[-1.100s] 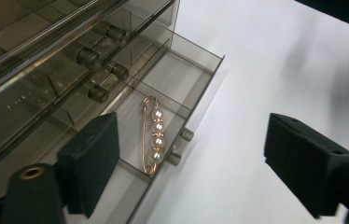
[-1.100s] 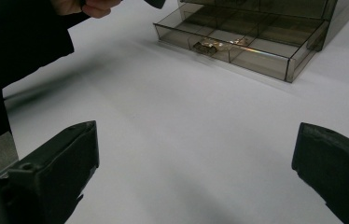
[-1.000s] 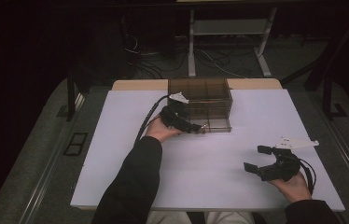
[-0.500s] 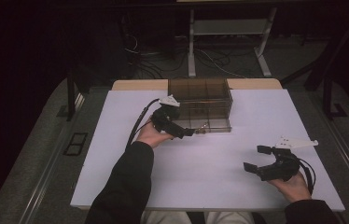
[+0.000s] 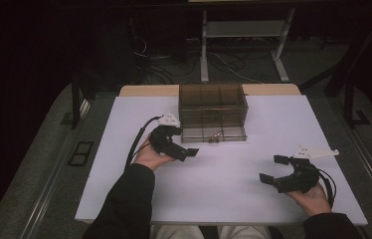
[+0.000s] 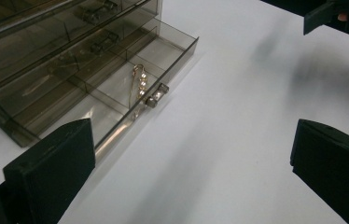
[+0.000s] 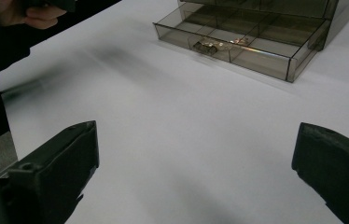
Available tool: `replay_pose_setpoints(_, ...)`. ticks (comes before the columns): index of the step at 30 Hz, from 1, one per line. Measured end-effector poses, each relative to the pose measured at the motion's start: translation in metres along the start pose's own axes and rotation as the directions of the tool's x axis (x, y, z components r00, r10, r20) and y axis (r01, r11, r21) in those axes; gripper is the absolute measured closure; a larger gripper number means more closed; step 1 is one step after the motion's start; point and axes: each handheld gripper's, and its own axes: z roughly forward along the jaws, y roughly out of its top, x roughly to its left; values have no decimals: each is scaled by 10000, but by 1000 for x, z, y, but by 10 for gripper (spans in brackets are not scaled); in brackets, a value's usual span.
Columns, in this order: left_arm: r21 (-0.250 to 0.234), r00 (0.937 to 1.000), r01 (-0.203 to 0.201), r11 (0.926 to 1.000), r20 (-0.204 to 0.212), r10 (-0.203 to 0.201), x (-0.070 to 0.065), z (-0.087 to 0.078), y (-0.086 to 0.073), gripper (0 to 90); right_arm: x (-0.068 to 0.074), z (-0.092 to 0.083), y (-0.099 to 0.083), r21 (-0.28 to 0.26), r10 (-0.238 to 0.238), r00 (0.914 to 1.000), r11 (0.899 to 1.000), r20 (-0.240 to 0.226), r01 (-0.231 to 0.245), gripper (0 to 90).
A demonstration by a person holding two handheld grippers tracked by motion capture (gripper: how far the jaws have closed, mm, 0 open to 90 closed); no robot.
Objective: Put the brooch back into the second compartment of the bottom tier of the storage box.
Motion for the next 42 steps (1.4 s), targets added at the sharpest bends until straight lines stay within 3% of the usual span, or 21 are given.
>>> replay_pose_setpoints(7,-423,9999,46,9991,-119,-51,-10,-12,-14,0,-1,1,0,59,31,10000,10000,42,-32,3)
replay_pose_setpoints(16,-437,9997,16,9990,-243,-27,-20,-21,-31,0,0,2,0,88,30,10000,10000,50,-31,3)
replay_pose_setpoints(25,-618,9983,320,9976,-469,-349,-21,-33,-52,0,0,2,-1,90,-2,10000,10000,58,2,3)
replay_pose_setpoints(42,-1489,9951,745,9860,-527,-831,-28,-49,-88,0,0,4,-1,77,100,9999,9999,66,-100,3)
